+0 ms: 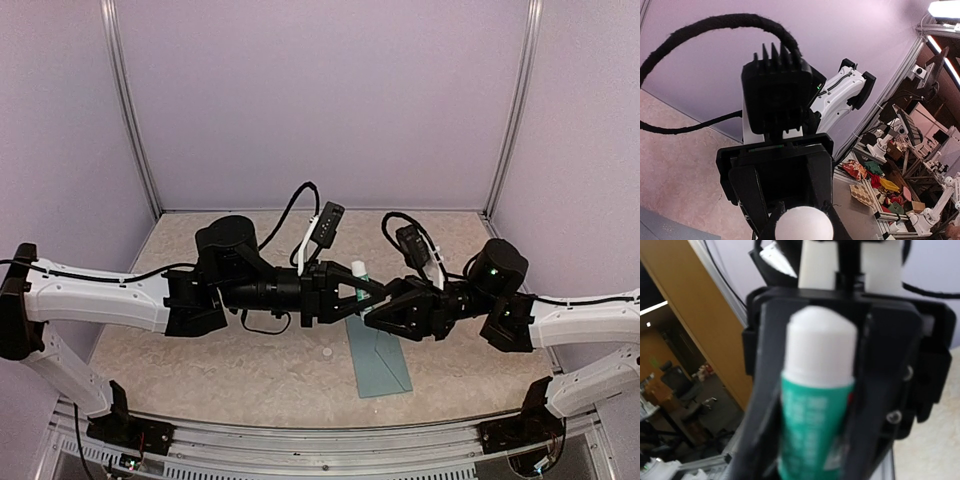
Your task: Place the letter into the envelope and seal it
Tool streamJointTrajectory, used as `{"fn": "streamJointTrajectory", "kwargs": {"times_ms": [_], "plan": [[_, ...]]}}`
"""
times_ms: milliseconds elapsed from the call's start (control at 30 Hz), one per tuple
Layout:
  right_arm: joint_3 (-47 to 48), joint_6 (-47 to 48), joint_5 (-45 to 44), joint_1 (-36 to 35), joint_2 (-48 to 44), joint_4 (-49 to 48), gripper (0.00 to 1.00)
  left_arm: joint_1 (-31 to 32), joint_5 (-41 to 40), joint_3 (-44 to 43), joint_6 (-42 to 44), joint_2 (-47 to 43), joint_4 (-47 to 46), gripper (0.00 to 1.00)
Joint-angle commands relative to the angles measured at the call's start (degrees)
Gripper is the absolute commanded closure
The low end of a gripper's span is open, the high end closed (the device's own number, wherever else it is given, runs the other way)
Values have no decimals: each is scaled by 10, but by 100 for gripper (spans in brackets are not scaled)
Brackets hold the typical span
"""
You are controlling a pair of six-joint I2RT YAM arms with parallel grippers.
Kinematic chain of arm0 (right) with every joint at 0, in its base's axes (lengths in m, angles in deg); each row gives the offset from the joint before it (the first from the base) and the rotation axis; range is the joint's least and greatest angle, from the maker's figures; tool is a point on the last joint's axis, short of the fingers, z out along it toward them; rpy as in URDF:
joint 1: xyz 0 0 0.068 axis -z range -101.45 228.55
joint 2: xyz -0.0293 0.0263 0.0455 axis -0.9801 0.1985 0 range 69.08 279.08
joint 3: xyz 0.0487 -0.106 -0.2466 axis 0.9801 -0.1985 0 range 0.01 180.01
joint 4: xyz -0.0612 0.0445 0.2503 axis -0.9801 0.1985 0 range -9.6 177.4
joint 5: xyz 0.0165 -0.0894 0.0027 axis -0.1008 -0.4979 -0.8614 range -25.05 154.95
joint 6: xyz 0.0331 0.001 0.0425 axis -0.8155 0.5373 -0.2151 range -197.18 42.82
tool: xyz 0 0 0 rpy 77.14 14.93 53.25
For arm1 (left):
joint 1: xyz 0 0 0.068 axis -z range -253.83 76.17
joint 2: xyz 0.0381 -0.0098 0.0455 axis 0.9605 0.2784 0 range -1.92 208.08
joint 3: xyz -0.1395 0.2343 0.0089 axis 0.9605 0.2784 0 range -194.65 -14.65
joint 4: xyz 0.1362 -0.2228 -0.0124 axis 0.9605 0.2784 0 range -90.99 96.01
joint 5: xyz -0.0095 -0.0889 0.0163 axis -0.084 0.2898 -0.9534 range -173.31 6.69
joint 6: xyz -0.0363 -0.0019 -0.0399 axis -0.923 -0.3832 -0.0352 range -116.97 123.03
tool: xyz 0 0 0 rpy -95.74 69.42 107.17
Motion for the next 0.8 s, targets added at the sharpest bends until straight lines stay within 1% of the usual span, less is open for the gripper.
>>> {"fn": "streamJointTrajectory", "kwargs": {"times_ms": [0, 33, 100, 133, 200, 267, 333, 400, 467, 567, 633, 700, 767], "plan": [[9, -5, 8, -8, 2, -29, 73, 4, 9, -14, 12, -8, -13, 92], [8, -6, 6, -9, 1, -29, 79, 4, 9, -14, 12, -8, -14, 92], [6, -7, 3, -9, 0, -29, 85, 6, 10, -14, 10, -8, -14, 92], [5, -7, 2, -9, 0, -29, 87, 6, 9, -14, 10, -8, -14, 89], [3, -5, -2, -9, -4, -28, 91, 7, 6, -12, 10, -10, -14, 68], [0, -3, -5, -9, -10, -27, 94, 7, 1, -5, 10, -15, -18, 52], [-1, -3, -8, -9, -13, -26, 95, 6, -4, 1, 10, -22, -26, 46], [-2, -3, -8, -9, -16, -23, 95, 6, -6, 10, 9, -28, -34, 44], [-2, -2, -9, -8, -18, -21, 95, 6, -11, 13, 9, -34, -36, 45], [-3, -3, -9, -8, -19, -21, 96, 6, -17, 18, 10, -37, -37, 54], [-3, -4, -10, -9, -19, -18, 96, 6, -19, 20, 12, -39, -39, 66], [-3, -3, -14, -9, -19, -14, 96, 6, -21, 20, 14, -40, -36, 82], [-3, 4, -27, -9, -24, -3, 98, 6, -29, 20, 20, -39, -29, 91]]}}
